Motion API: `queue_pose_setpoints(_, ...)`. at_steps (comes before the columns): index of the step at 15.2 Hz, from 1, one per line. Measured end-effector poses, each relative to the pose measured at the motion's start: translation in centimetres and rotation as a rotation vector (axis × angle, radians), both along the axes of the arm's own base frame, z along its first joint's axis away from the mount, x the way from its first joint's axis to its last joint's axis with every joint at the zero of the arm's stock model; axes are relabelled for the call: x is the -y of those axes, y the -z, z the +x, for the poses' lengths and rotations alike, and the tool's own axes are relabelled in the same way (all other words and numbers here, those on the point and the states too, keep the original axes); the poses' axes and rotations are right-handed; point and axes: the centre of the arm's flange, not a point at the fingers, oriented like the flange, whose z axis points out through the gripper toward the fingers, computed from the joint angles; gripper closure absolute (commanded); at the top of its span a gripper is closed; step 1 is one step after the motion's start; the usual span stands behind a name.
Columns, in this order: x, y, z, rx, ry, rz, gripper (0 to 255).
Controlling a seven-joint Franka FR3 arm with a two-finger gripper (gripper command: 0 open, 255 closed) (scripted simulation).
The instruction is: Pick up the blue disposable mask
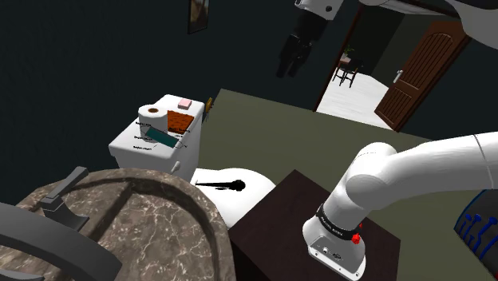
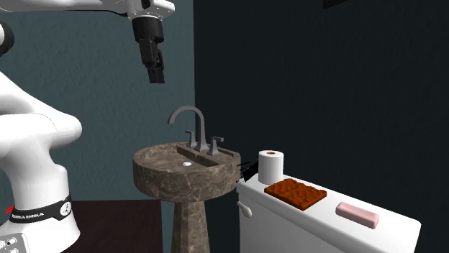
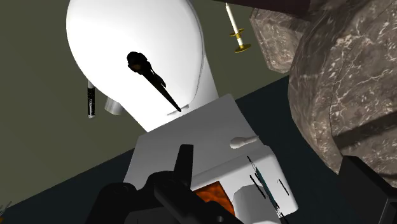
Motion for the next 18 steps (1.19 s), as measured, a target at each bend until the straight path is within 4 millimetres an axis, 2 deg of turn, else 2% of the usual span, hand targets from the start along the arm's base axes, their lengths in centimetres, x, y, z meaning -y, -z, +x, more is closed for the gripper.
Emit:
queue_pose_setpoints(1,0.0,0.0,0.0,0.000,0.000,0.000,0)
queue_pose_setpoints(3,-0.4,0.9,1.3,-0.007,-0.008,-0.001,0)
queue_pose_setpoints(5,-1.7,1.9,3.3,-0.016,-0.019,-0.001,0)
queue_pose_setpoints(8,-2.8,4.1,6.4,-0.033,-0.038,-0.003,0)
queue_pose_setpoints(18,-8.3,11.9,16.5,-0.086,-0.101,-0.008,0)
